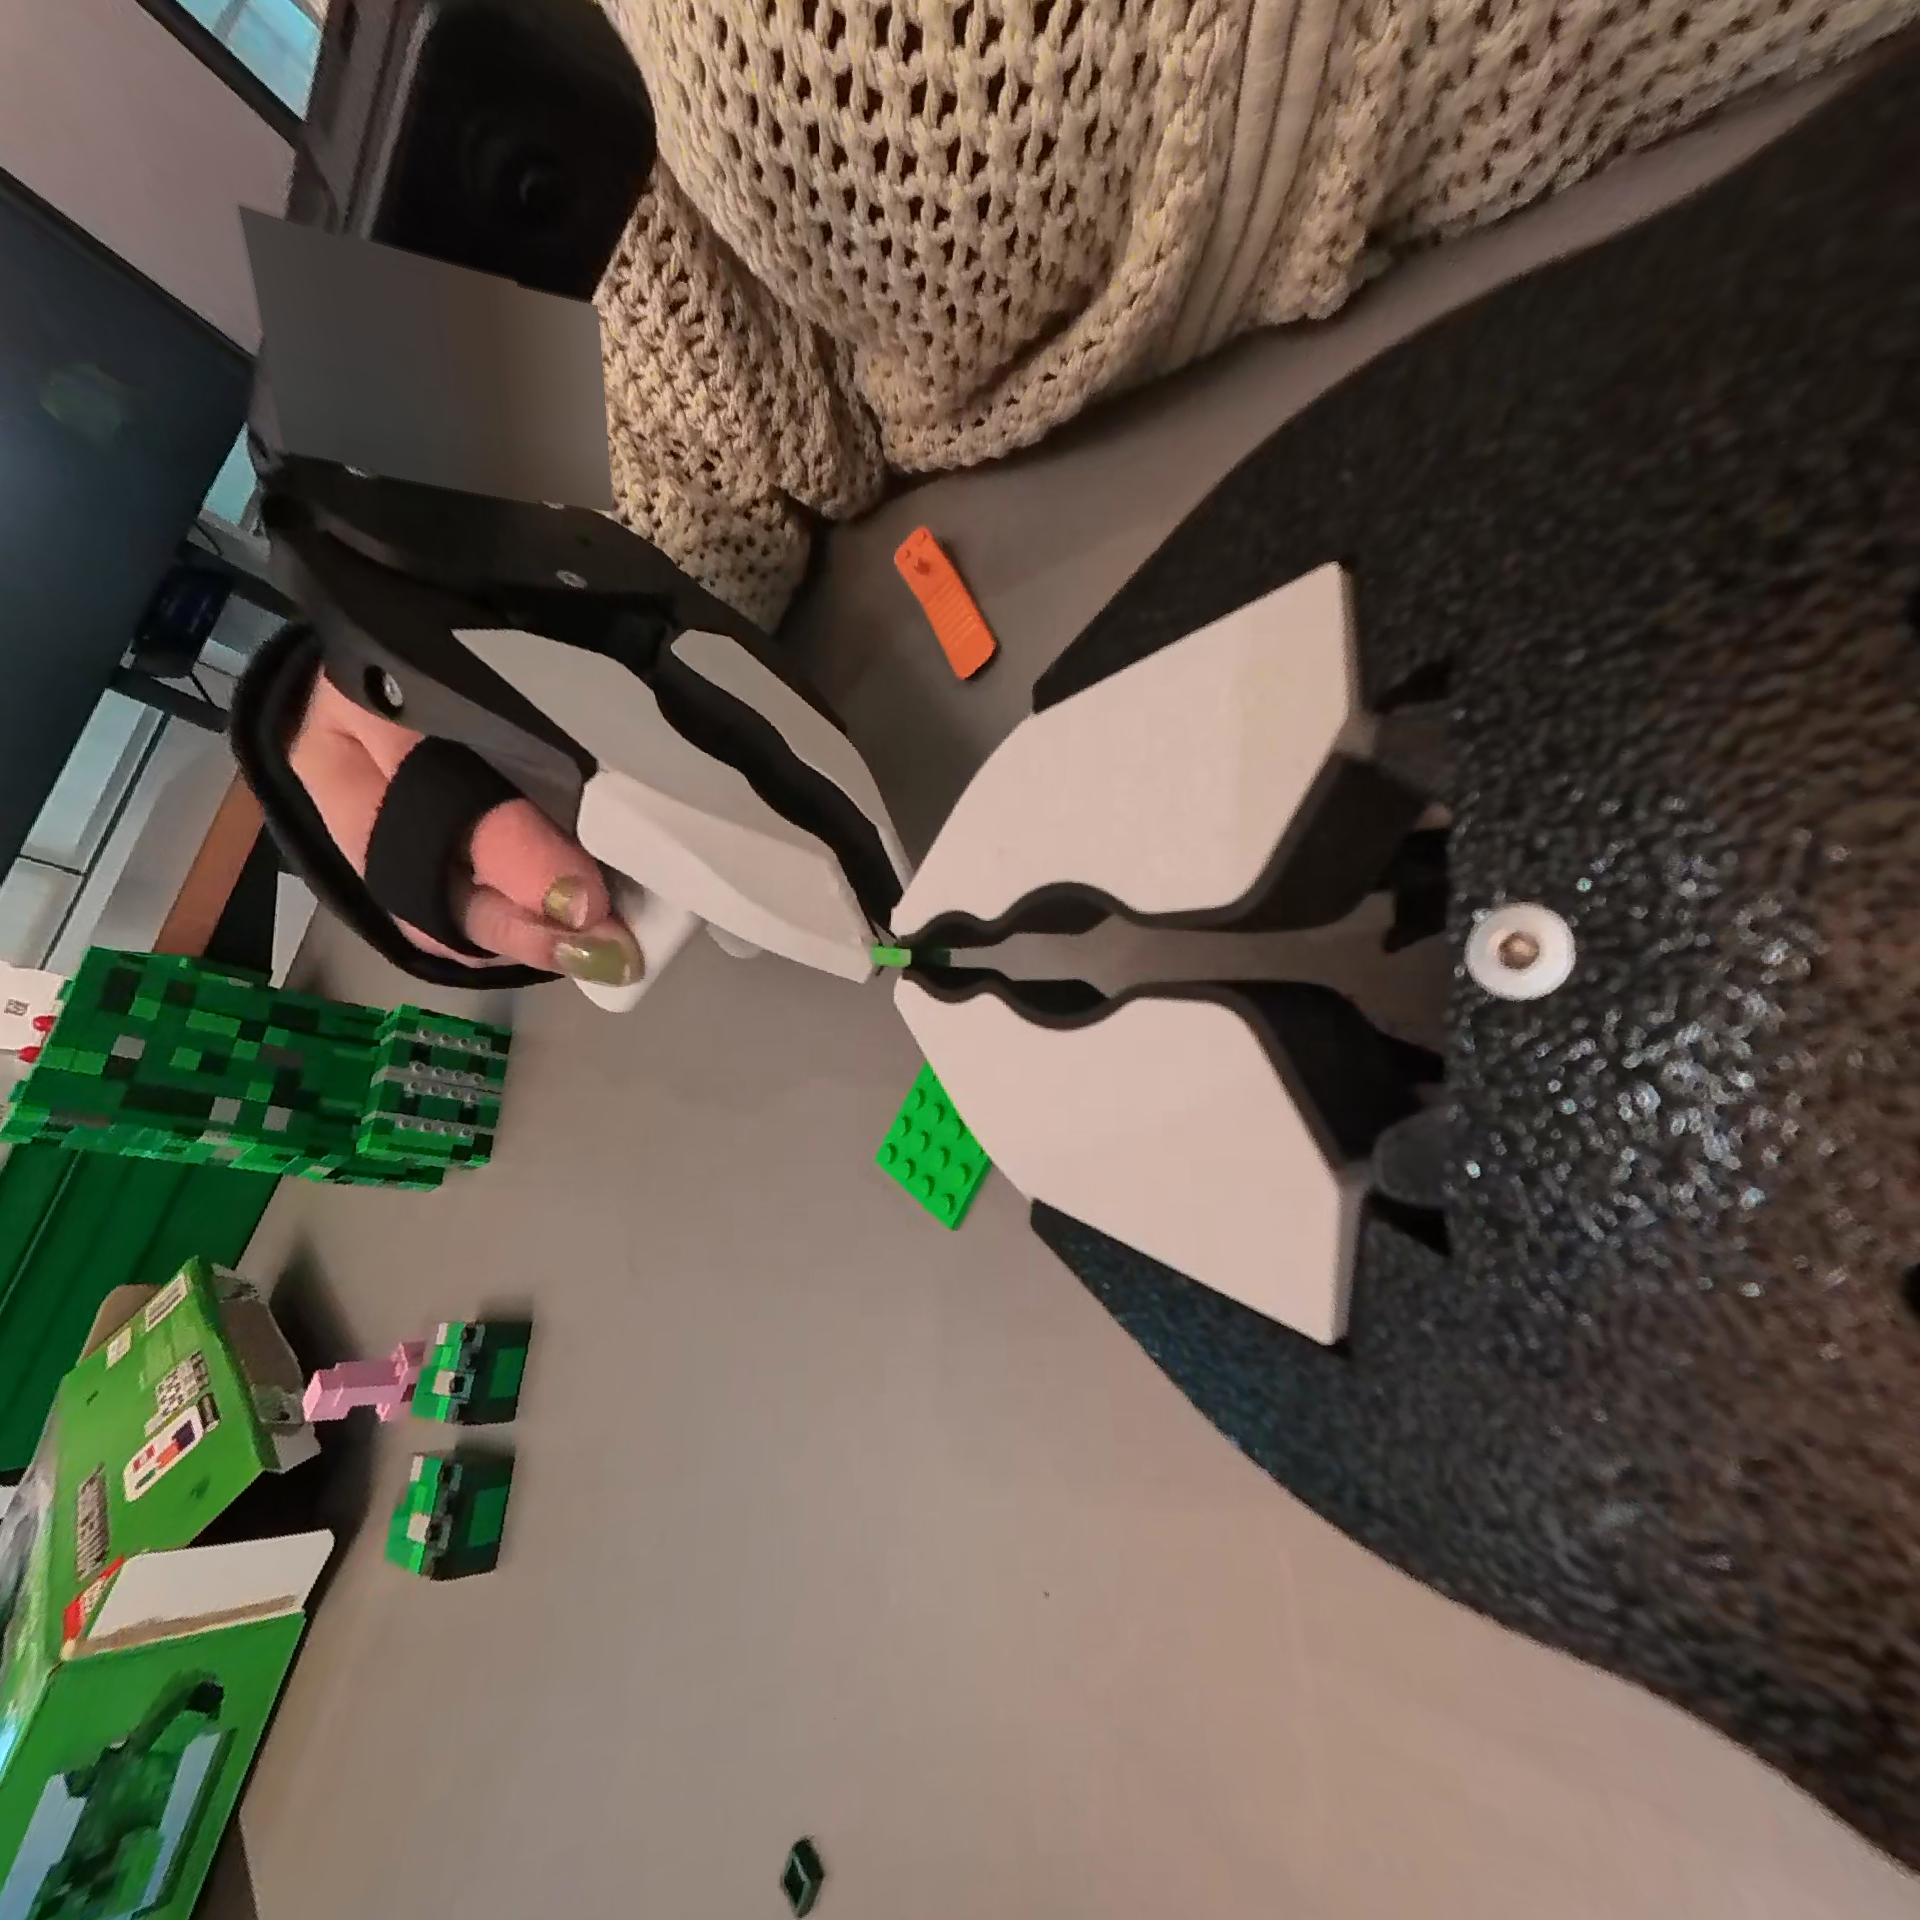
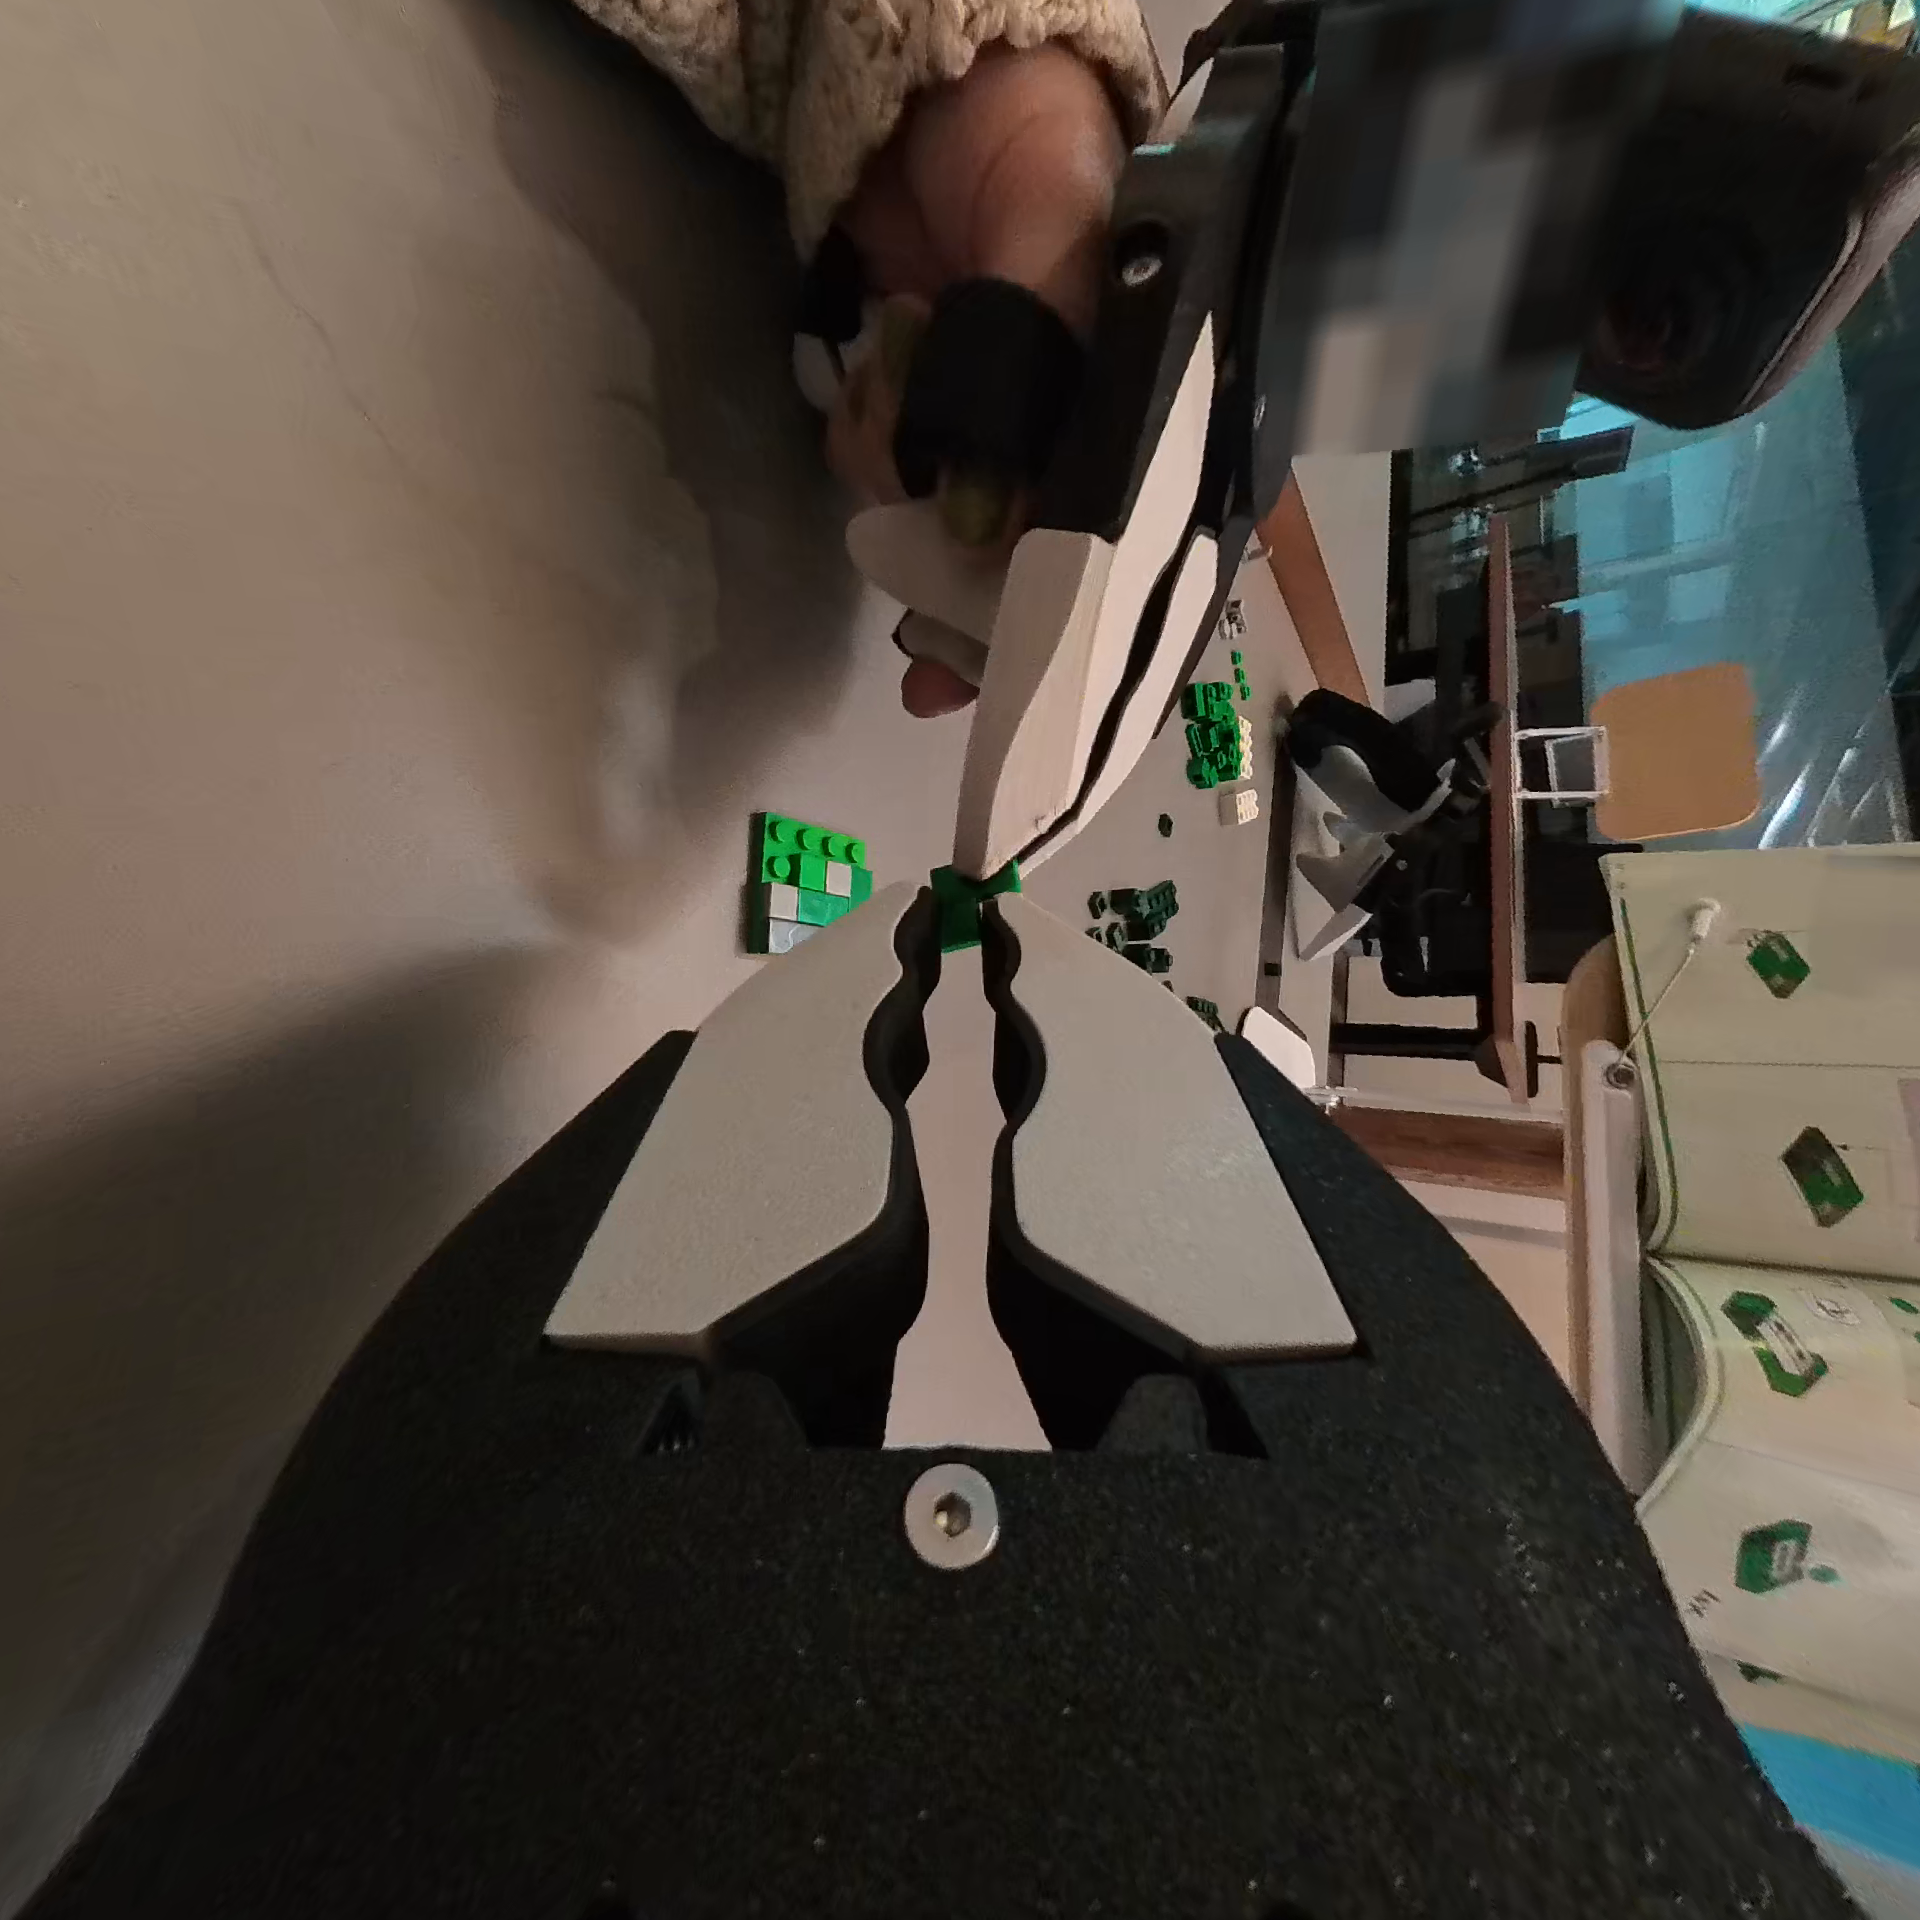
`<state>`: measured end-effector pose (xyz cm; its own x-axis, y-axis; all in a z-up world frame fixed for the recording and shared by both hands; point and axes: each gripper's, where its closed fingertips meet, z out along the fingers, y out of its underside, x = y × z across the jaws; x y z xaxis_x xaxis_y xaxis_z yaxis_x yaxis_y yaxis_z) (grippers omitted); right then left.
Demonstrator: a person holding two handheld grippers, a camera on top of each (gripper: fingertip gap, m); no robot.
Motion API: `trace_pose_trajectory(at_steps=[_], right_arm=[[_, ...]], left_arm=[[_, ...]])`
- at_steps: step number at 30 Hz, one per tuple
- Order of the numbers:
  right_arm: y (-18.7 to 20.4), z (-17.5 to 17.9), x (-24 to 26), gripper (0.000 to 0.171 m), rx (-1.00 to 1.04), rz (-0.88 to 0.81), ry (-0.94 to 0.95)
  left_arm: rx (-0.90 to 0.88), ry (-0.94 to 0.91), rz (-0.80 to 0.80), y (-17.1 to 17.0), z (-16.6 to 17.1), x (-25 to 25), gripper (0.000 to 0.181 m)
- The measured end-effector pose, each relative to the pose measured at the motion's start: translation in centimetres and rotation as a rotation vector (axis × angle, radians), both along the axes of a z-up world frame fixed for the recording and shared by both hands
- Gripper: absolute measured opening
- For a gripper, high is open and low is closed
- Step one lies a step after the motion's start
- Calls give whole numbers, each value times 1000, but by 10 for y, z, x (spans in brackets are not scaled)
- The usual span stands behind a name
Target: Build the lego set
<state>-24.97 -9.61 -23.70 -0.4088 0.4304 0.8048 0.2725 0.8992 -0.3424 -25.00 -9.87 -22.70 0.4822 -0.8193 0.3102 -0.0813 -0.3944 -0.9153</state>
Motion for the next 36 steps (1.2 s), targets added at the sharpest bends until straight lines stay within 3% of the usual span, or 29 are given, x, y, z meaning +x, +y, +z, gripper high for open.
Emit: trace_pose_trajectory(at_steps=[11, 21, 28, 36], right_arm=[[0, 4, -2, 15, 143, 24, 88], [3, -5, 4, 20, 148, 19, 0], [-1, -4, 2, 8, 155, 26, 9], [-2, -3, 0, 8, 121, 22, 26]], left_arm=[[-68, -46, -18, -1, -1, -1, 3], [-66, -32, -35, -4, -2, 1, 3], [-71, -31, -46, -5, -2, 2, 3], [-57, -48, -60, -7, 1, 2, 4]])
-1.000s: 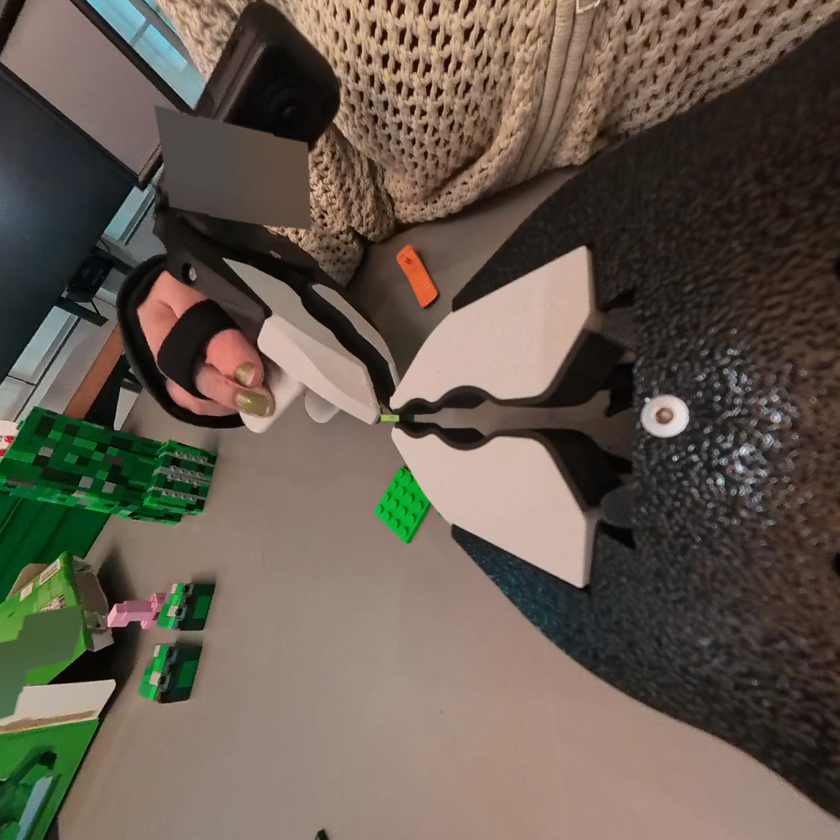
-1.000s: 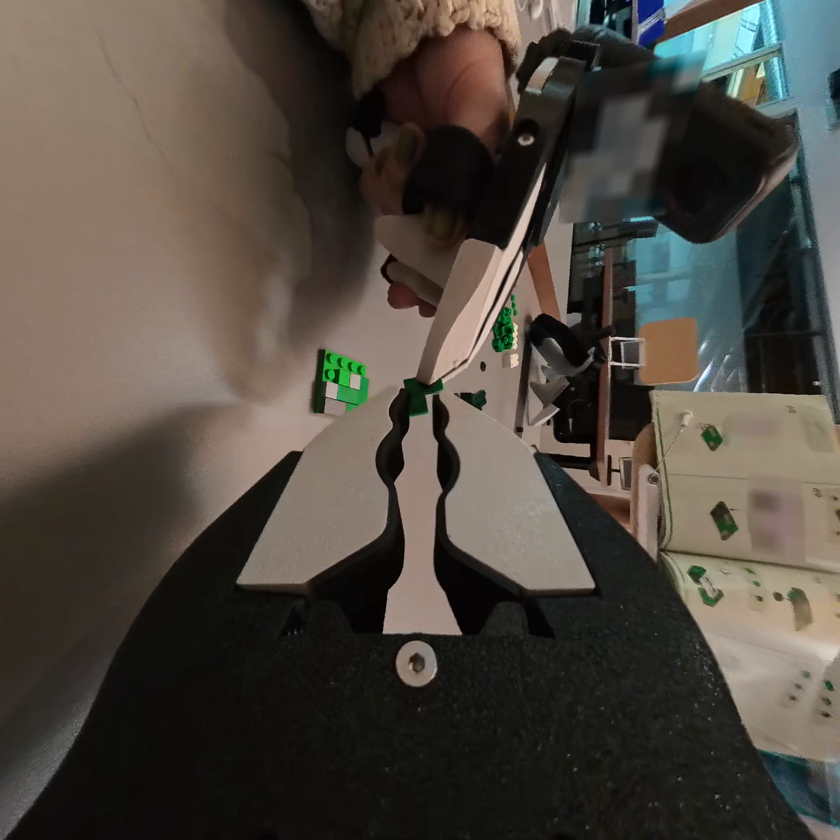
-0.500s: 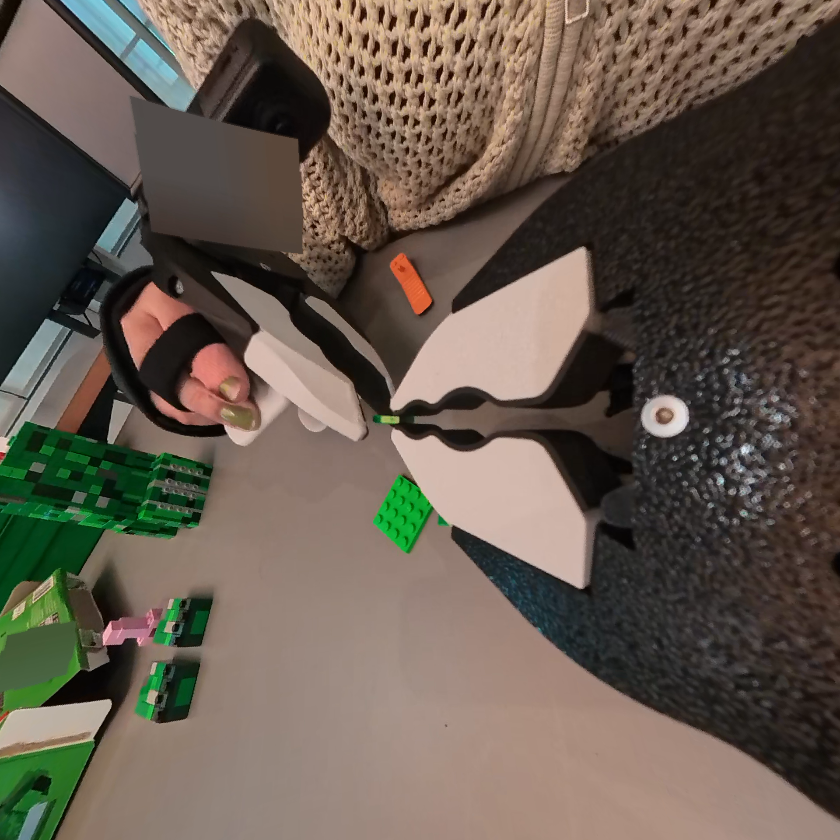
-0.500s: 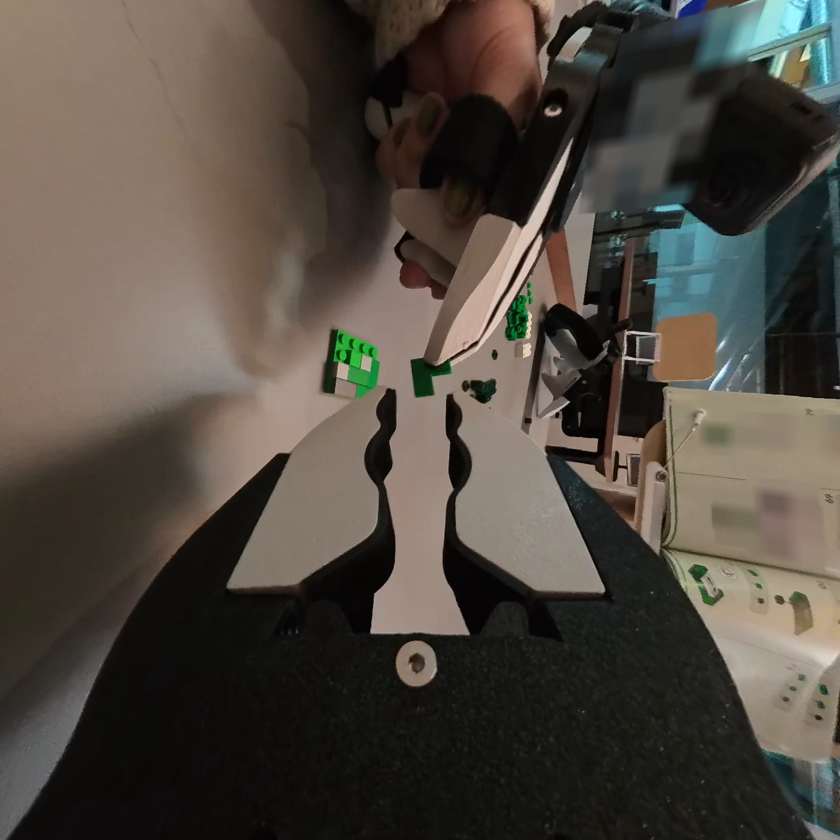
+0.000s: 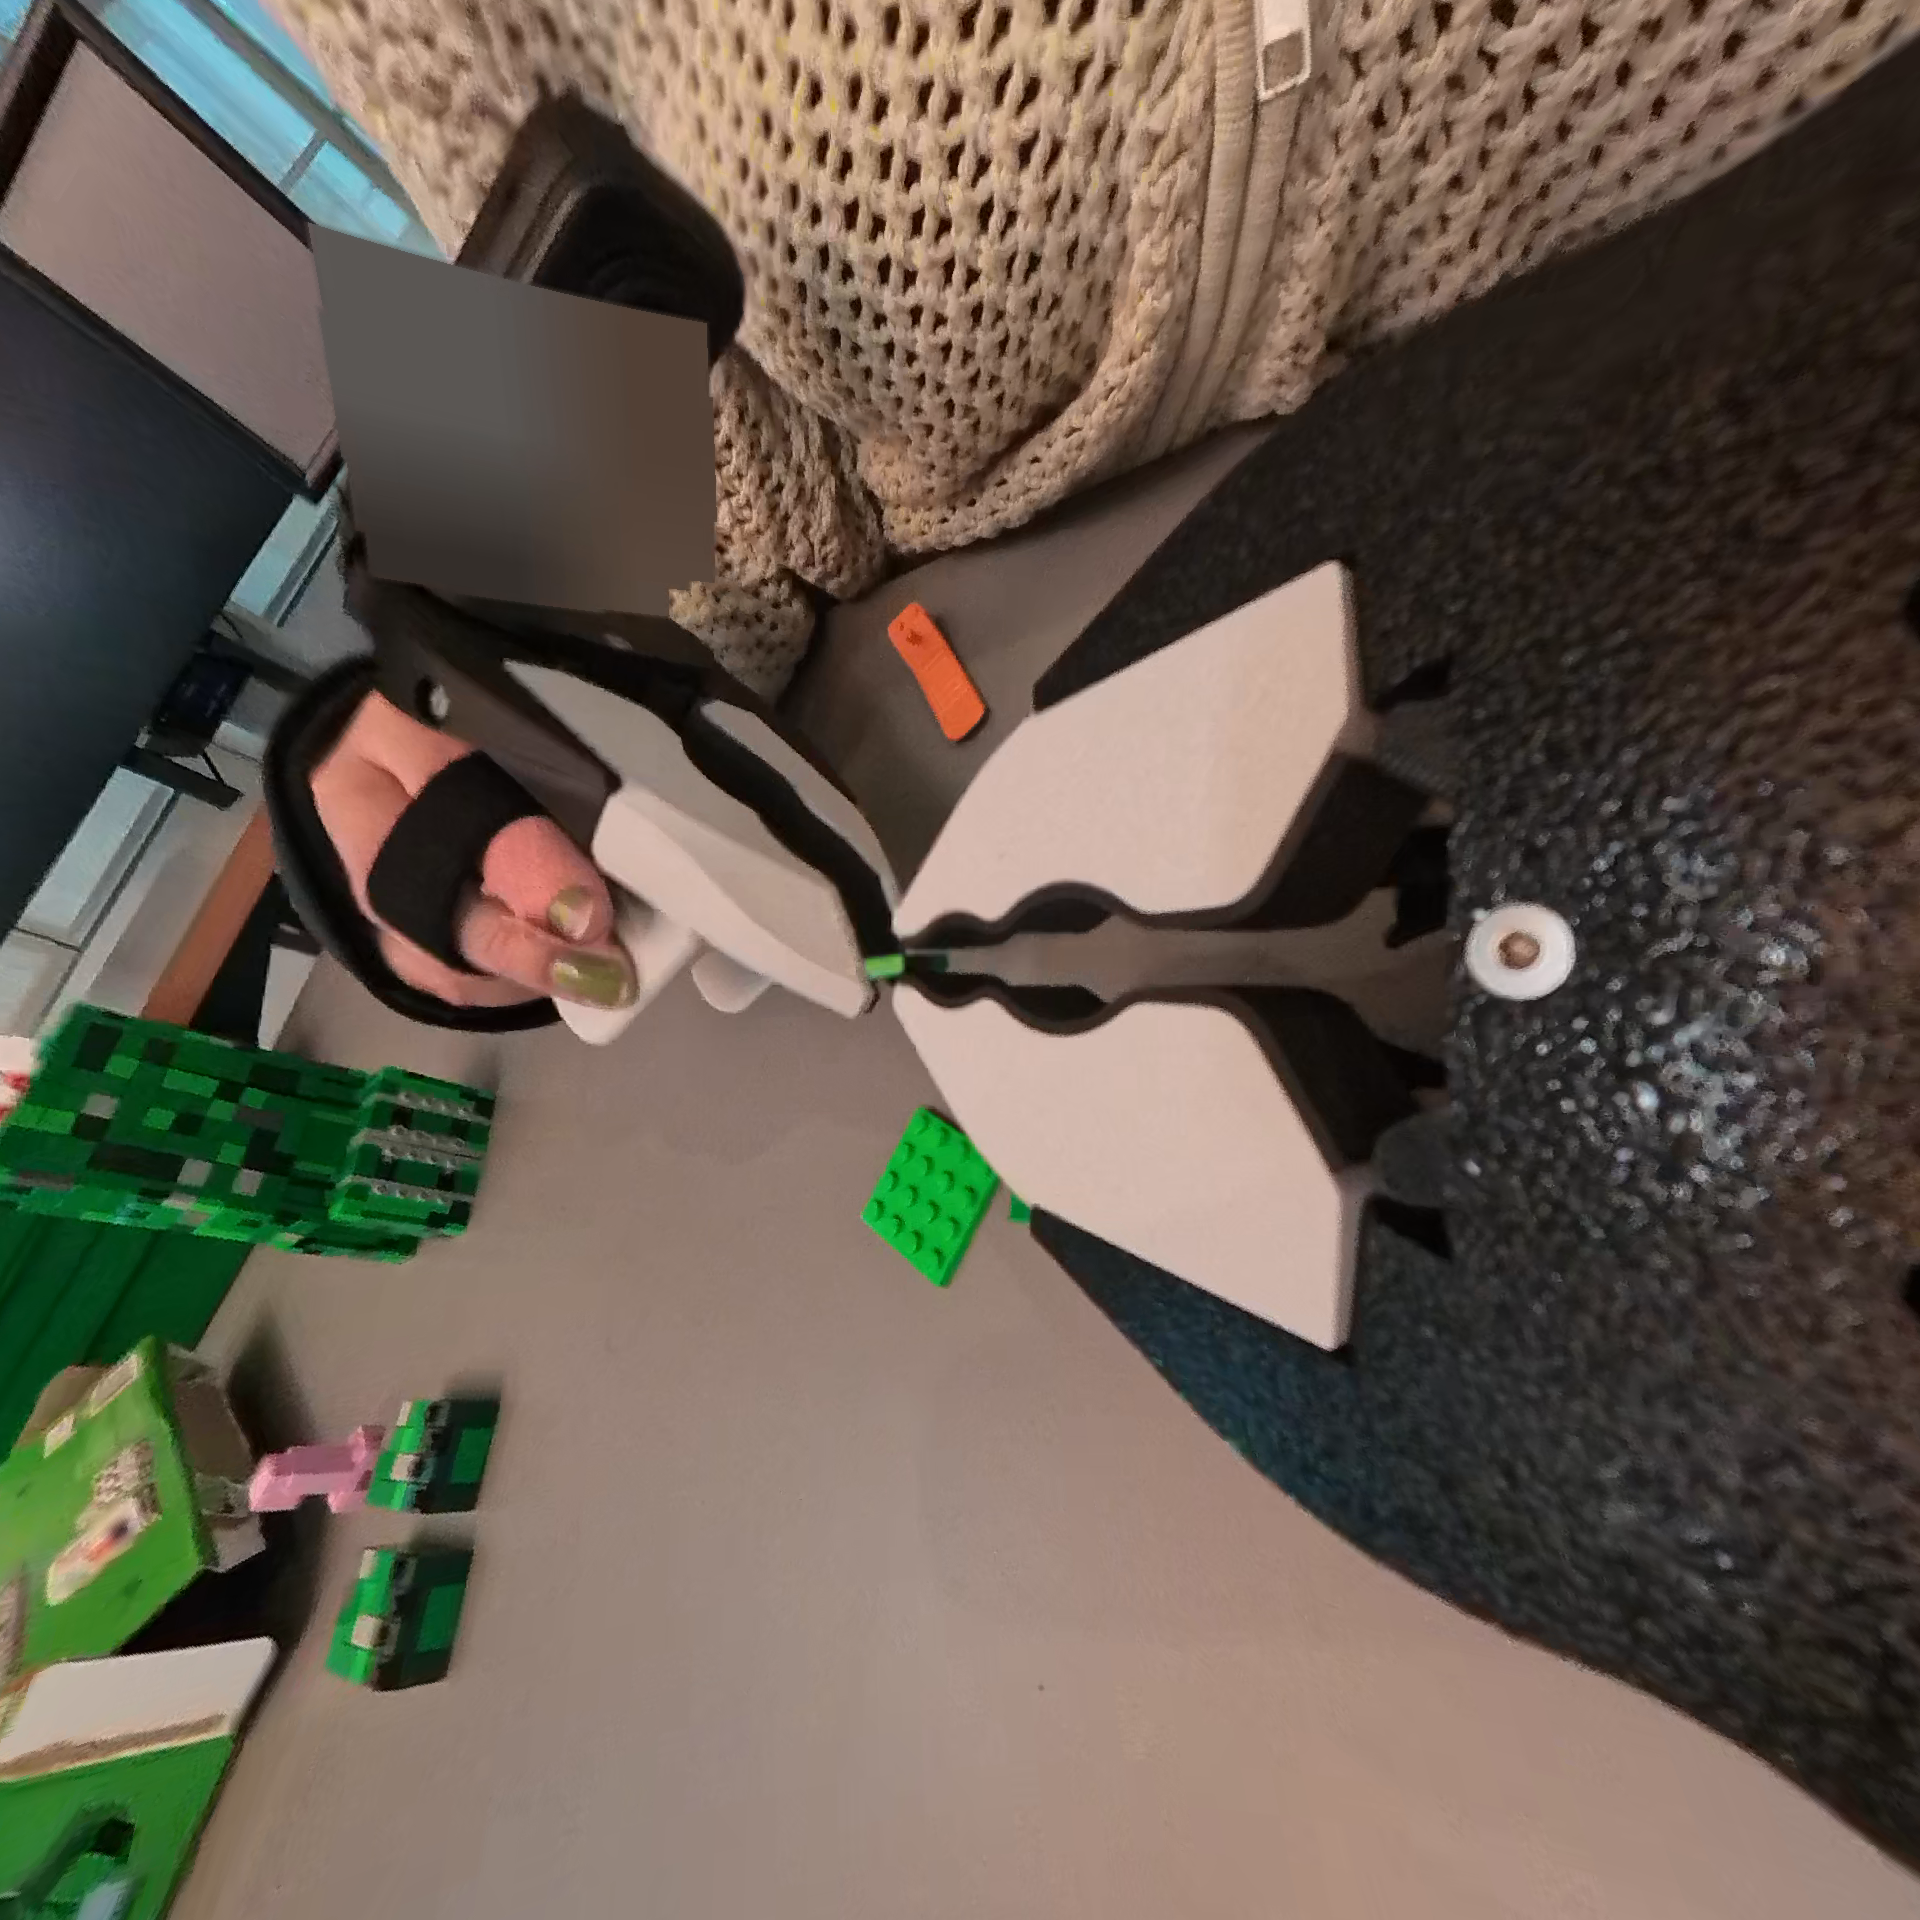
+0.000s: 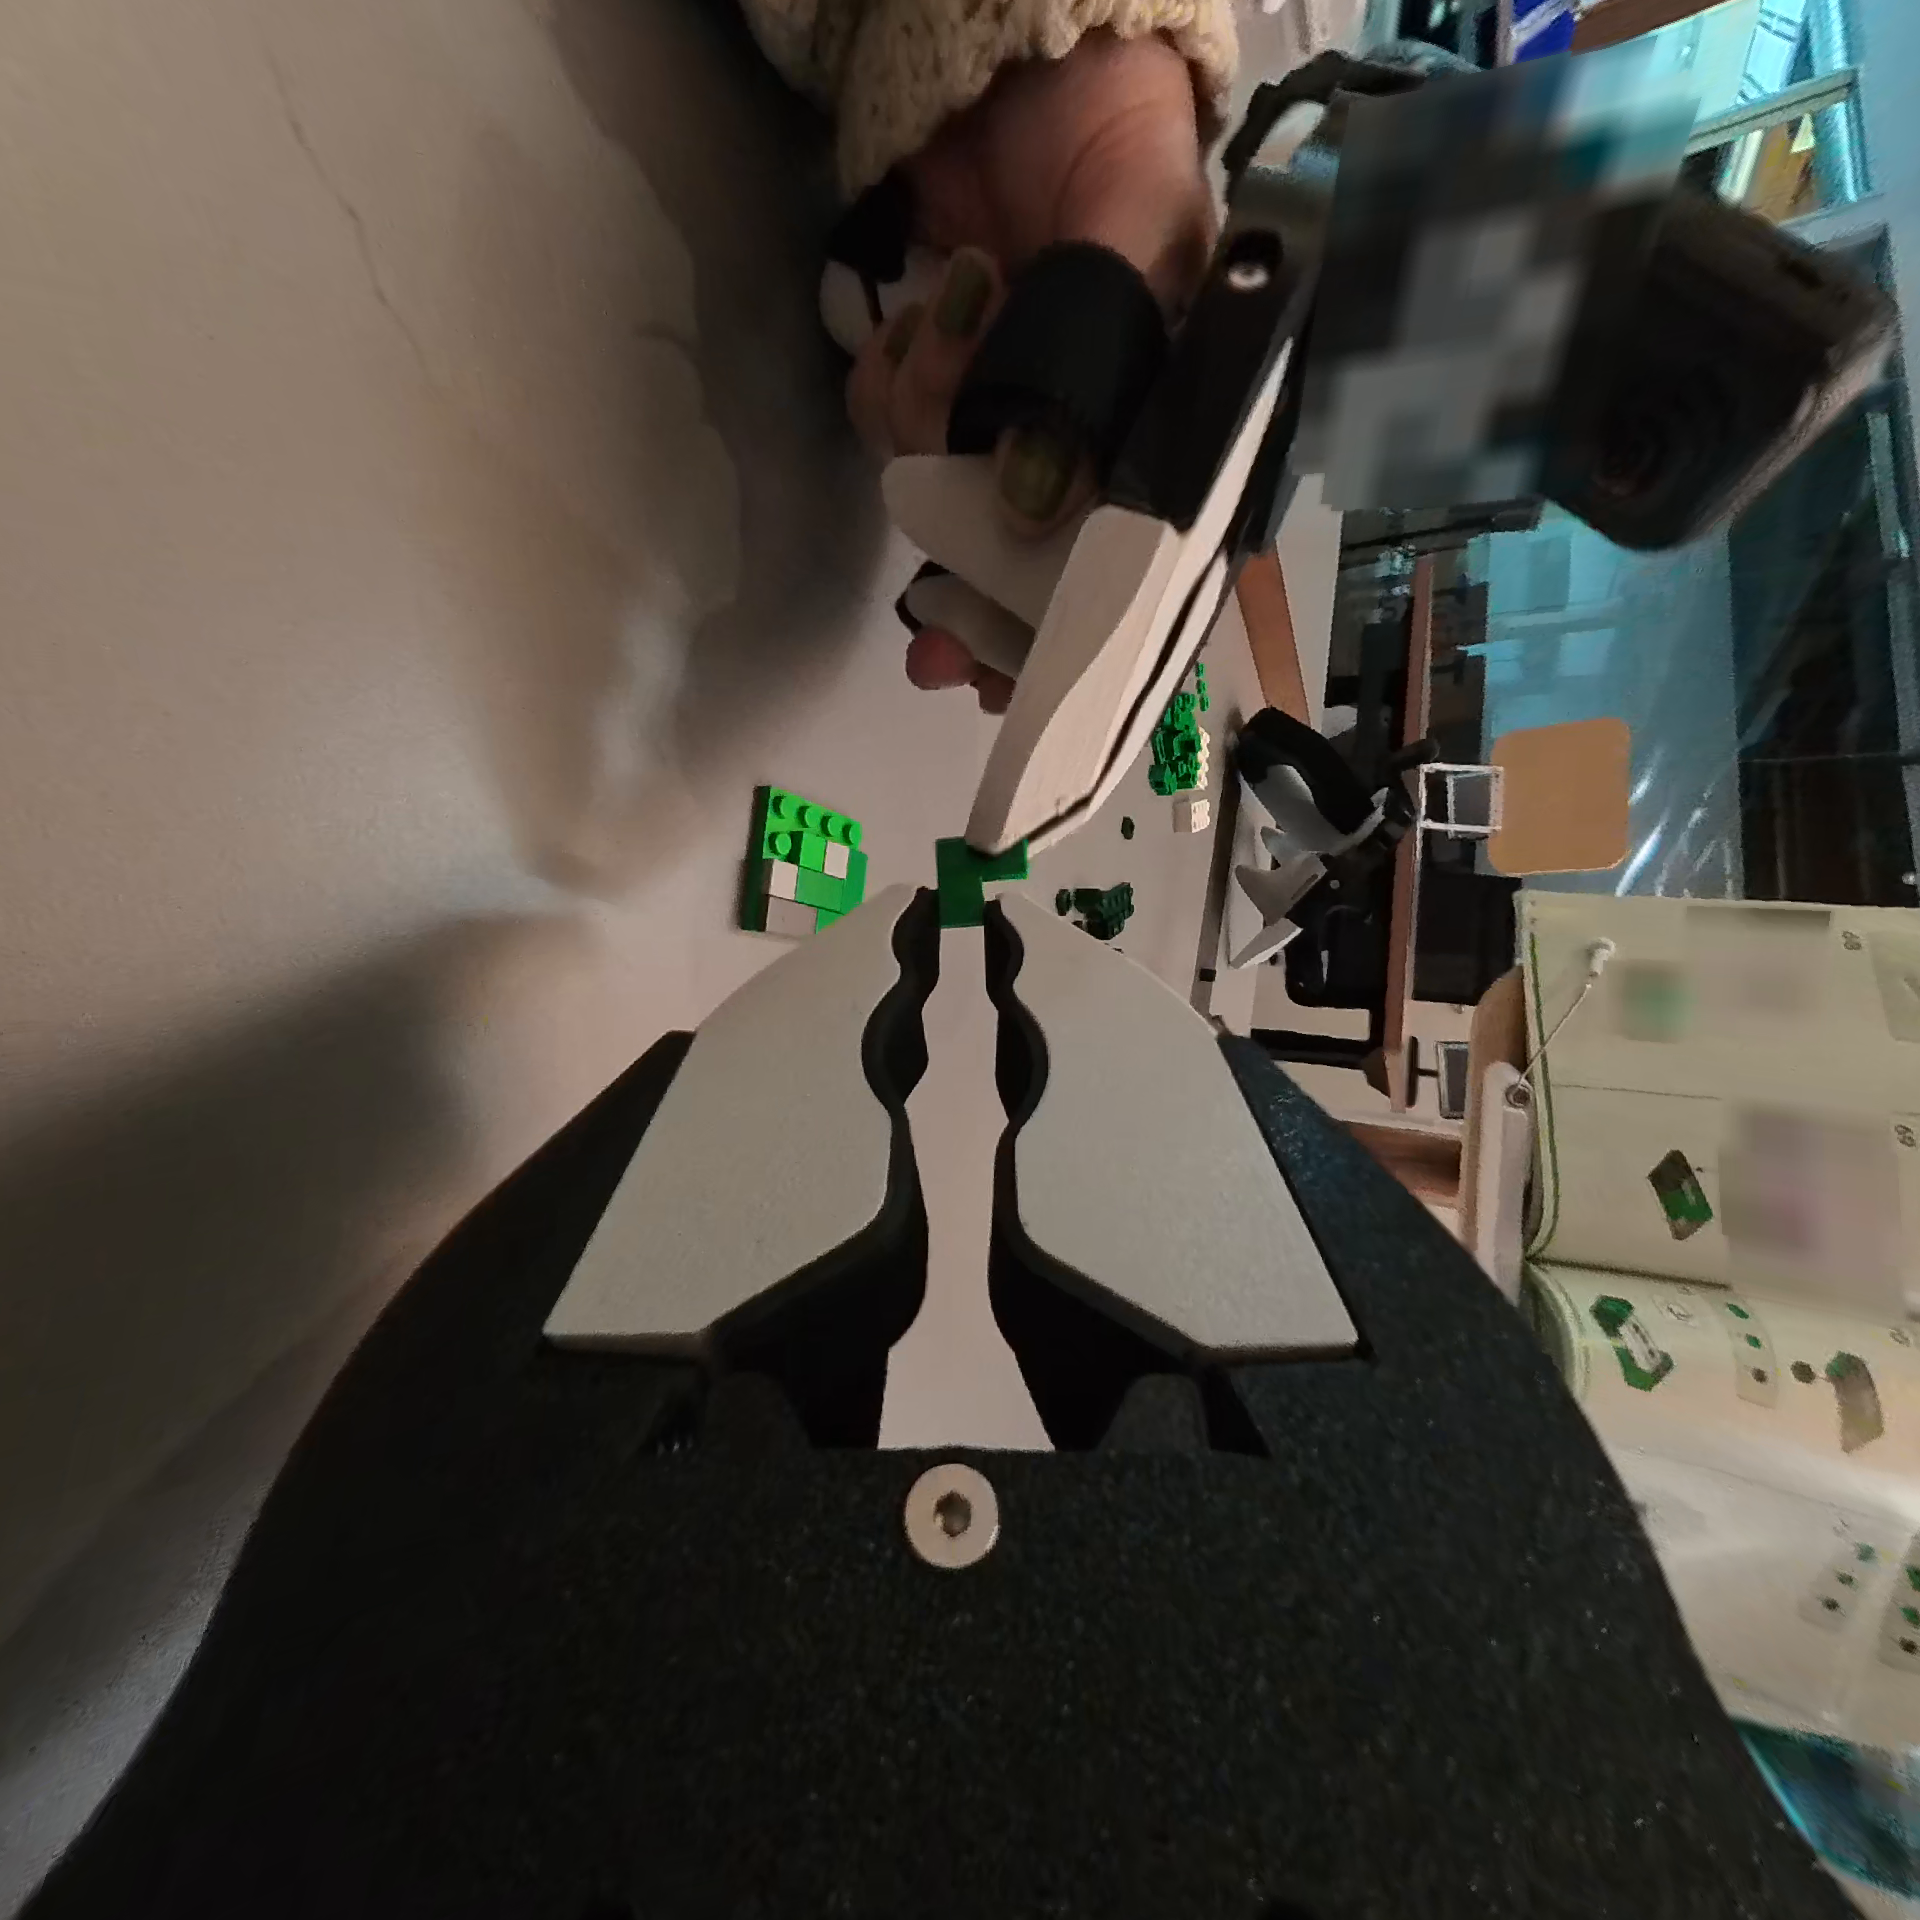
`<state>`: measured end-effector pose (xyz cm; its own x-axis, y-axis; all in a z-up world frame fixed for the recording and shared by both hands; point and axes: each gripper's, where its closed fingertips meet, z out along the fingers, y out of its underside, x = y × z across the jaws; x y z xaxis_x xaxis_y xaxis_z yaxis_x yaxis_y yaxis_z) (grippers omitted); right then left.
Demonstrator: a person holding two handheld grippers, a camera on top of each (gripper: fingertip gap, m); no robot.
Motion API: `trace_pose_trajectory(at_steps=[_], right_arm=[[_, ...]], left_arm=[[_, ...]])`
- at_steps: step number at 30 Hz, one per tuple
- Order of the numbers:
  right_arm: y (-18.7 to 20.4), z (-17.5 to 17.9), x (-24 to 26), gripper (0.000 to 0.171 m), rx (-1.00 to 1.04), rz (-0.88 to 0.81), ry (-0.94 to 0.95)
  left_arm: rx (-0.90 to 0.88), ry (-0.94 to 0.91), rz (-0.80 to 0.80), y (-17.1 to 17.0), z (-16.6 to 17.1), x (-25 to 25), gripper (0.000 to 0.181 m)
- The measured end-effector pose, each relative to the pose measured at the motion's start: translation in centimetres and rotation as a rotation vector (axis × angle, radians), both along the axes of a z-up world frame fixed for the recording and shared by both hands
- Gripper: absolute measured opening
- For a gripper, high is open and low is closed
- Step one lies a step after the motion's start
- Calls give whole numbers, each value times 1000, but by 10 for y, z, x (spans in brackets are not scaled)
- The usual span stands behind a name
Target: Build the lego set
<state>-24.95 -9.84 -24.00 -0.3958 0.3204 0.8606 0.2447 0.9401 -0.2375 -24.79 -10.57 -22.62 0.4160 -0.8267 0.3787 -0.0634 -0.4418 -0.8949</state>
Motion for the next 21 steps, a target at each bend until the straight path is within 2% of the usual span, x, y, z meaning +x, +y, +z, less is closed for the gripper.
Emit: trace_pose_trajectory(at_steps=[2, 4, 7, 12, 17, 21], right_arm=[[8, 5, 0, 8, -23, -39, 38], [26, 9, 3, 8, -46, -113, 77], [42, 13, 7, 8, -157, -181, 120], [44, 19, 7, 8, -456, -203, 146], [43, 22, 11, 8, -732, -190, 115], [39, 22, 12, 8, -856, -172, 85]], left_arm=[[63, 20, -19, -4, 3, 0, 31], [105, 177, 13, 1, -12, -8, 53], [163, 434, 62, 8, -36, -20, 66], [226, 614, 67, 11, -54, -25, 56], [228, 638, 74, 11, -57, -26, 46], [221, 636, 62, 9, -57, -24, 37]])
